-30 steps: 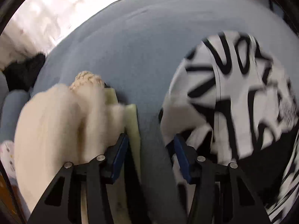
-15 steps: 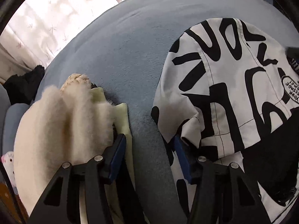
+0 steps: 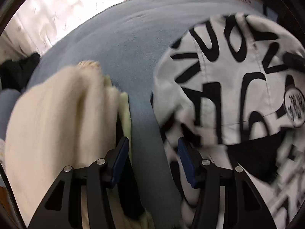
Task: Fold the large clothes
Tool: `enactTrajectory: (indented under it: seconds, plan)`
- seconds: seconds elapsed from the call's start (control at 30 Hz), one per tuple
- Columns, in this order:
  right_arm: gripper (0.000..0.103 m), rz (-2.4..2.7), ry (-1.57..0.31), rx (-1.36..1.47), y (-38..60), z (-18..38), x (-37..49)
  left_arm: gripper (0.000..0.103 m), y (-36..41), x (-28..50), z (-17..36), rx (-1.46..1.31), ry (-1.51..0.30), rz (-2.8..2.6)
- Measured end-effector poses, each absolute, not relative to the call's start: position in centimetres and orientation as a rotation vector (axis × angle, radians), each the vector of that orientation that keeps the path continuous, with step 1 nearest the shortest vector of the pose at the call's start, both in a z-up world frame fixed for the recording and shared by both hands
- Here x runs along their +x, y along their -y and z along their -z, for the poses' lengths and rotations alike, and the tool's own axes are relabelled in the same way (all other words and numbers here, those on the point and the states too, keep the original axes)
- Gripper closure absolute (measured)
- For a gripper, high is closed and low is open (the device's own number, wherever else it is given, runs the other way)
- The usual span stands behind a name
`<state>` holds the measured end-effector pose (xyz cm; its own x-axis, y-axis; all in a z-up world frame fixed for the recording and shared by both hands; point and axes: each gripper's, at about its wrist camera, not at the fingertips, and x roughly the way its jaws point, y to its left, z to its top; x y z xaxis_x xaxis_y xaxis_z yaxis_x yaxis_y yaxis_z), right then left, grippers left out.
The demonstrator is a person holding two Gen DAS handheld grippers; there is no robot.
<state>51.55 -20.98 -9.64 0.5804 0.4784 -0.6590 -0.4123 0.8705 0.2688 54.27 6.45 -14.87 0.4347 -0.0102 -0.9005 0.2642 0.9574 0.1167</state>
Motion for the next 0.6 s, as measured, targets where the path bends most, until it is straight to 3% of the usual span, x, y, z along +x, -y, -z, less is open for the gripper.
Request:
enactTrajectory:
  seconds: [0.23,0.37,0.6]
  plan:
    - [0.097,-0.737,-0.529,-0.250,17.2,3.4,33.0,0.051,-10.5,44.1,11.0,0.138,-1.078,0.259]
    - [0.096,-0.739,-0.446,-0.460,17.0,2.7,23.1,0.051,-13.2,37.1,10.5,0.070,-1.095,0.280]
    - [0.094,-0.513,-0.654,-0.615,18.6,9.1,13.9,0.051,-16.4,25.1,11.5,0.015,-1.168,0.322]
